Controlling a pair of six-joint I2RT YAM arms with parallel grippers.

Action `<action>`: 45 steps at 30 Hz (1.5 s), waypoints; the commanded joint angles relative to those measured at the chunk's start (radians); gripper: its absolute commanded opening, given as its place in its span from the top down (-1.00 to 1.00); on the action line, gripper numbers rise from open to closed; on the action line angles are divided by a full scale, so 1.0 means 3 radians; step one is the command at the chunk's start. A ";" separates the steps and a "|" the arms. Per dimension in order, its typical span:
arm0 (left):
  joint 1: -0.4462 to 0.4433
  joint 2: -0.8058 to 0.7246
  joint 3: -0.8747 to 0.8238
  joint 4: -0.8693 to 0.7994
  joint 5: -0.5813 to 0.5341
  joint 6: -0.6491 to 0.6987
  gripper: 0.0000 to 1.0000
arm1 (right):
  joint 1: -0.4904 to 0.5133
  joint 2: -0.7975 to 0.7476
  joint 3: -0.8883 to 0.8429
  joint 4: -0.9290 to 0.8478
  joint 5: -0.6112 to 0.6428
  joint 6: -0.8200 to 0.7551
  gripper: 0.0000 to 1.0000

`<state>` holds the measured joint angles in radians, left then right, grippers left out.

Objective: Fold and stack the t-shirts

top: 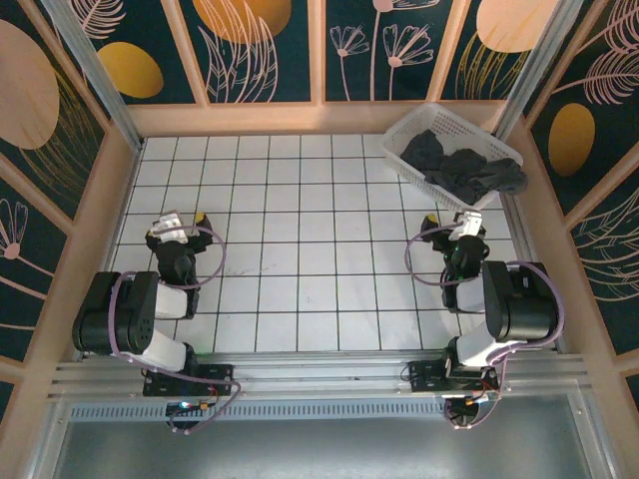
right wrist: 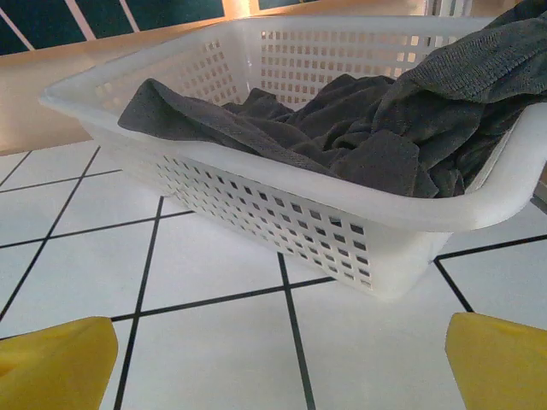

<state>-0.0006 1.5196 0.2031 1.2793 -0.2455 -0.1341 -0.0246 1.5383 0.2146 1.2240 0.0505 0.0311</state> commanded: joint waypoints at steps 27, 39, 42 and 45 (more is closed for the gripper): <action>-0.0149 -0.1386 0.1253 -0.2262 -0.0986 -0.1137 -0.98 | 0.0171 -0.1002 0.2525 -0.3915 0.0851 0.1605 -0.98; -0.0258 -0.0021 0.3717 -0.4615 0.0685 -0.2247 -0.97 | -0.0250 0.1145 0.5708 -0.6680 0.0702 0.1822 -0.80; -0.0447 0.0119 0.3865 -0.4749 0.0895 -0.2027 -0.91 | -0.0241 0.1630 0.6153 -0.7217 0.0667 0.1935 -0.84; -0.0643 0.0195 0.3899 -0.4790 0.1134 -0.1836 -0.79 | -0.0235 0.1976 0.6313 -0.7336 0.0619 0.1974 -0.83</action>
<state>-0.1490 1.5856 1.3117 -0.1020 -0.0360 -0.7433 -0.0967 2.0850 2.0460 -0.7502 0.2523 0.5903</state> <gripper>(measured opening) 0.906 0.921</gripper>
